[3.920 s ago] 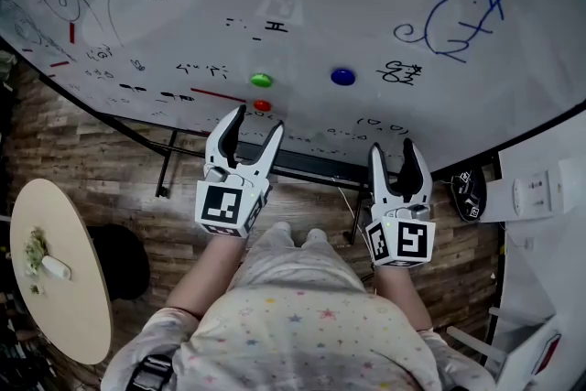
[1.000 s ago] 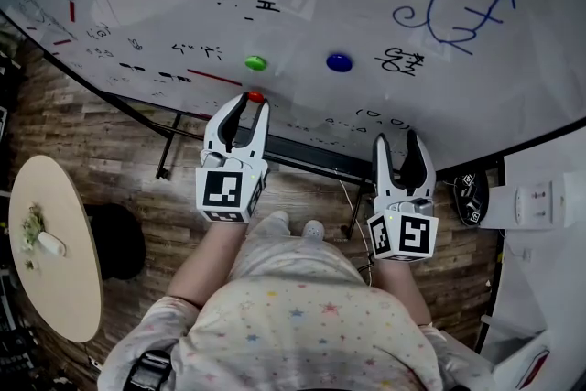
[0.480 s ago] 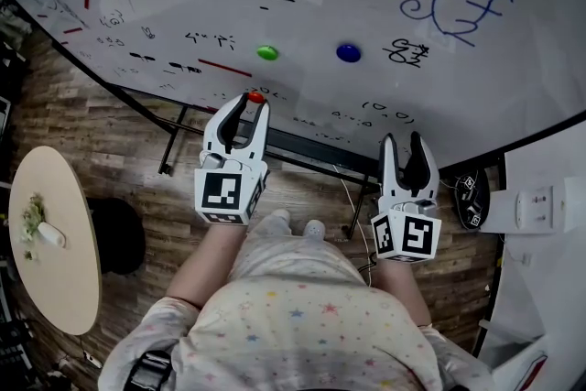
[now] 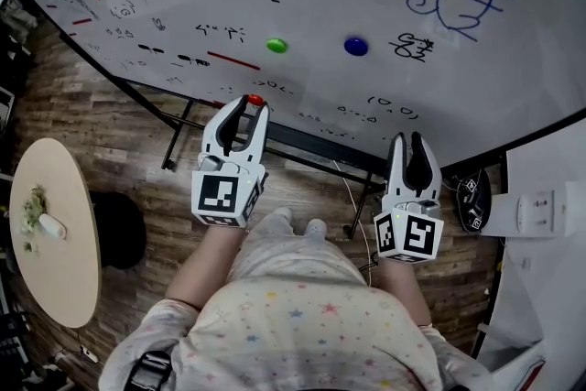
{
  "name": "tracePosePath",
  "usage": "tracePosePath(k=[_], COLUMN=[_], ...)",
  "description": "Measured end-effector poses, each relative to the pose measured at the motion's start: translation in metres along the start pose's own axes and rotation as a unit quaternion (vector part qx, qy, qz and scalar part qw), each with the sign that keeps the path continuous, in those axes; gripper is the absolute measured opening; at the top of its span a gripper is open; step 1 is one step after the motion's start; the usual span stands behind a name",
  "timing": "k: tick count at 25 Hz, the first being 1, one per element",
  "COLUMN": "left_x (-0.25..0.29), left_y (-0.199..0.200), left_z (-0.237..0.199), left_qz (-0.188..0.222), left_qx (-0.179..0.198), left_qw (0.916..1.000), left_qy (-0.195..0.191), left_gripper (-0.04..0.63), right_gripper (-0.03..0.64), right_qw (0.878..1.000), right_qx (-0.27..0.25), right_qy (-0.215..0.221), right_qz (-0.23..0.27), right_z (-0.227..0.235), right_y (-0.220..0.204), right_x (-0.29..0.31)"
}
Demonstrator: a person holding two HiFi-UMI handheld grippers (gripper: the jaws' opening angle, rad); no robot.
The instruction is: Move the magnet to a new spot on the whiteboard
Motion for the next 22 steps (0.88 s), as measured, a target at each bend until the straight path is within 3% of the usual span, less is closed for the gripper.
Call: tracePosePath(k=[15, 22], left_x=[-0.014, -0.009], left_y=[0.006, 0.007], left_z=[-0.002, -0.002], left_qz=[0.005, 0.009], left_qx=[-0.001, -0.004], left_qw=[1.0000, 1.0000], left_qy=[0.006, -0.002], left_gripper=[0.117, 0.117], right_gripper=[0.004, 0.000], right_qw=[1.000, 1.000], right_qx=[-0.005, -0.005], right_qy=[-0.007, -0.011], right_qz=[0.007, 0.008], right_z=[-0.004, -0.005], right_y=[0.002, 0.003], right_x=[-0.003, -0.004])
Point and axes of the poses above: the fingertips, and each gripper's own axes: x forward along the fingers, z to its right, y out of its top, the point moved 9 cm from there along -x, backward along the fingers, and after that the axes turned 6 degrees about z, right-handed, at the moved point
